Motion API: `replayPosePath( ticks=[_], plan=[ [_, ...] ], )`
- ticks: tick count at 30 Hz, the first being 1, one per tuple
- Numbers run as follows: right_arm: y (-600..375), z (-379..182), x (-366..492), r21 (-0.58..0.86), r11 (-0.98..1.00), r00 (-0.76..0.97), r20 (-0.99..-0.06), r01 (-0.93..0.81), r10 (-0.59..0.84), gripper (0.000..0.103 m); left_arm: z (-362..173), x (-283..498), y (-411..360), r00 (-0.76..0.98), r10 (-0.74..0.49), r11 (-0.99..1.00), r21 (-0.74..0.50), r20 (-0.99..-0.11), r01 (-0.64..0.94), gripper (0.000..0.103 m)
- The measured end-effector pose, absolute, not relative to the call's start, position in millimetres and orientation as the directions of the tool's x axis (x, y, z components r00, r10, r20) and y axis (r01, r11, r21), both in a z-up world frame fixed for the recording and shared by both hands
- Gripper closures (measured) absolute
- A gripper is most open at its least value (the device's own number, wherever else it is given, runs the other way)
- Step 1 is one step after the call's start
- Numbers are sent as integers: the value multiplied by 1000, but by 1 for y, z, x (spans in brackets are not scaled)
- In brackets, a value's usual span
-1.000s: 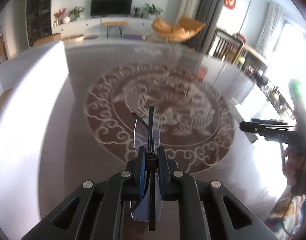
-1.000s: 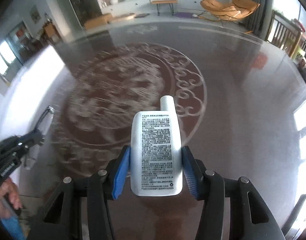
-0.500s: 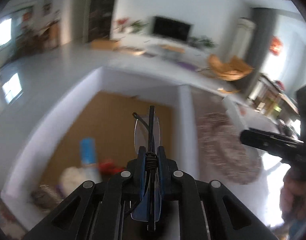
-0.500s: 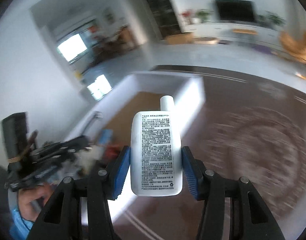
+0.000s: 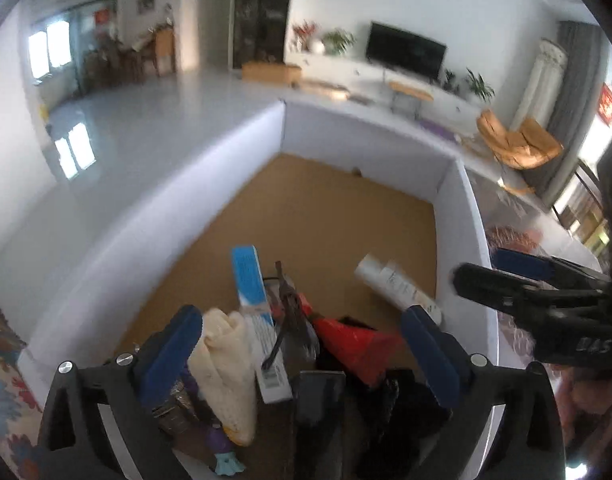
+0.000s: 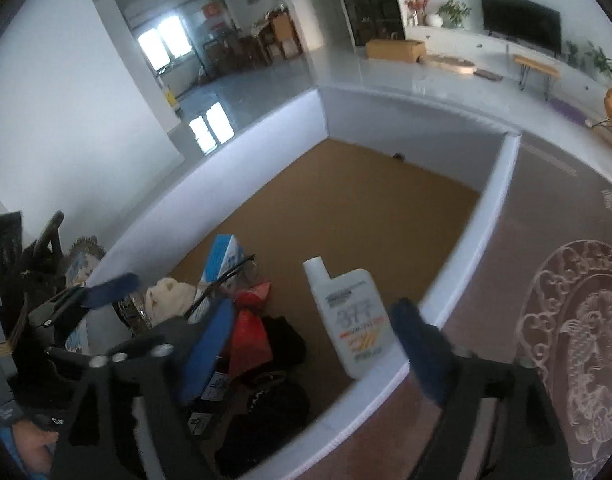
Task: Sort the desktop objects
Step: 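Open both grippers over the white bin to drop the items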
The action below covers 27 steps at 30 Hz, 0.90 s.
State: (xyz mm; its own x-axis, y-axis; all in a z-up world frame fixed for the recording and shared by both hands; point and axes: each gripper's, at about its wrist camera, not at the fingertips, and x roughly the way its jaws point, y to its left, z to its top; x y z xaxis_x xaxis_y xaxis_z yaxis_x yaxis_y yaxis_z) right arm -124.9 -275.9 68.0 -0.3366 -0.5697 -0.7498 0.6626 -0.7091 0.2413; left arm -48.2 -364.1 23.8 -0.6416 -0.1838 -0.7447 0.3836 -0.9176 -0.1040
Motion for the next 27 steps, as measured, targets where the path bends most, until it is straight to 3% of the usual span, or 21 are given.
replayPosePath(
  ticks=[8, 14, 20, 27],
  plan=[
    [-254, 84, -125, 138, -724, -401, -756, 676, -518, 11, 23, -34, -361, -630, -271, -848, -128, -728, 514, 1],
    [-253, 84, -121, 131, -712, -396, -755, 690, -522, 11, 40, -19, -343, -532, -486, -795, 99, -693, 598, 1],
    [-261, 80, -113, 112, -696, -389, -761, 709, -519, 11, 51, -10, -351, -578, -426, -814, 17, -696, 580, 0],
    [-268, 80, -108, 91, -683, -389, -763, 725, -515, 11, 55, 3, -347, -572, -476, -767, -3, -668, 642, 0]
  ],
)
